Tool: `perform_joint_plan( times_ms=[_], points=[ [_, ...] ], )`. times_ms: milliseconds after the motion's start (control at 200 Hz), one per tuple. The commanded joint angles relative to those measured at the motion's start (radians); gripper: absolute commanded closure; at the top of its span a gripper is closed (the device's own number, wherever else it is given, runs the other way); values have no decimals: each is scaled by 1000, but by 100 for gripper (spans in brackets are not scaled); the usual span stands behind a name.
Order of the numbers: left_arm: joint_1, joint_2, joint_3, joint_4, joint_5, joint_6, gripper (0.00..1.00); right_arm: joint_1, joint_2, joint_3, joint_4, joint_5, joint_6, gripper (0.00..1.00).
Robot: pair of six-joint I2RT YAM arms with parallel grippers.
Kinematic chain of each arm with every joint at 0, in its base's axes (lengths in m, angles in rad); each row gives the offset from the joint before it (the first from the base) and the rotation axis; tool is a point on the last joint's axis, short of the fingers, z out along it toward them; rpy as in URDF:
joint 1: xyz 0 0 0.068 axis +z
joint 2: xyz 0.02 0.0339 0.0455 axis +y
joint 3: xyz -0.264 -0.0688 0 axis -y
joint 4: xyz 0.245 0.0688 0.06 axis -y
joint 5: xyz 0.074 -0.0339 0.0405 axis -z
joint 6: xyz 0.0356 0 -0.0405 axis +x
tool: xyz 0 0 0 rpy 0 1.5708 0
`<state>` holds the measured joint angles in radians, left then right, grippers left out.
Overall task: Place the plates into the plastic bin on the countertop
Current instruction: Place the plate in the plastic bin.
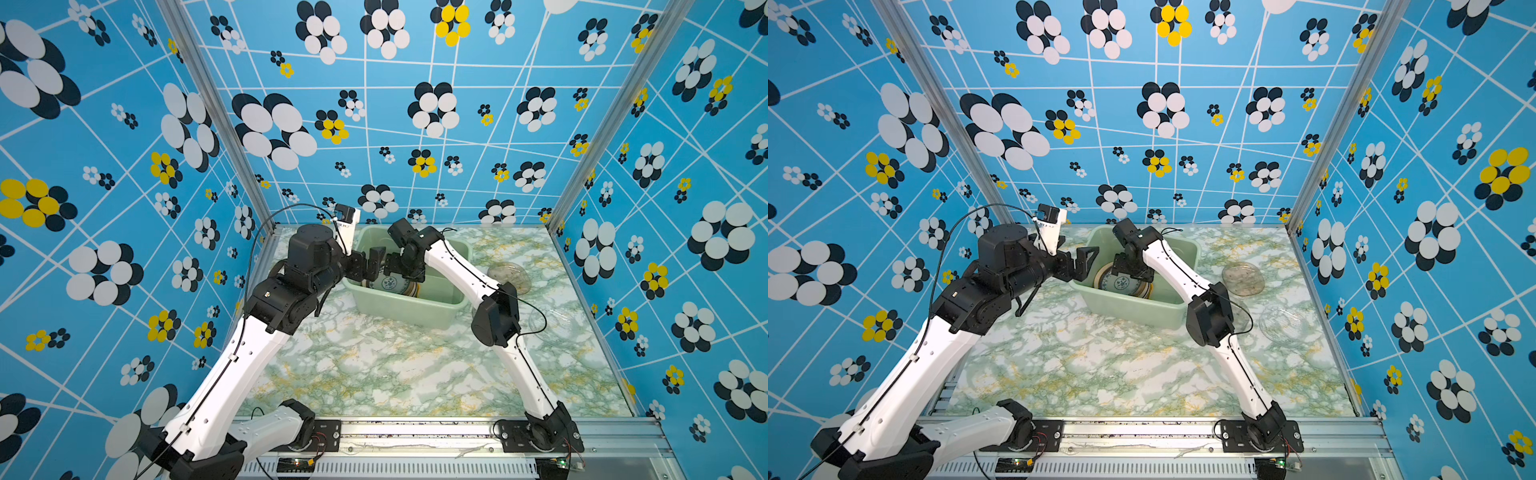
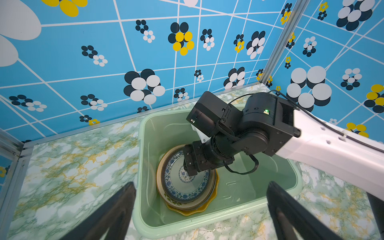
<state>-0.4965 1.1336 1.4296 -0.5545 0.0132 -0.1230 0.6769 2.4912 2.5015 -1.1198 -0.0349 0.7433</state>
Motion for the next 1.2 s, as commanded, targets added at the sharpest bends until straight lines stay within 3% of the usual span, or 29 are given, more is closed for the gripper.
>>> perform_joint_plan(
  times_ms=[0, 380, 555, 745, 870, 1020, 1194],
  points=[
    [6, -24, -1, -3, -17, -12, 1, 8, 19, 16, -31, 18, -28, 13],
    [6, -35, 14, -9, -13, -9, 1, 7, -37, 37, -59, 75, -91, 12],
    [6, -53, 34, -15, 15, -32, 1, 7, -185, 55, -18, 49, -151, 13],
    [6, -107, -3, 50, 117, -67, 1, -27, -388, -6, -56, 33, -178, 14],
    [5, -115, -6, 46, 191, -99, 1, -90, -536, -171, -61, -3, -170, 16],
    [-19, -82, 4, 27, 303, -95, 1, -200, -767, -497, 39, -29, -127, 17],
    [-229, 36, 84, -25, 251, 61, 1, -410, -1050, -939, 175, -114, -5, 19]
  ],
)
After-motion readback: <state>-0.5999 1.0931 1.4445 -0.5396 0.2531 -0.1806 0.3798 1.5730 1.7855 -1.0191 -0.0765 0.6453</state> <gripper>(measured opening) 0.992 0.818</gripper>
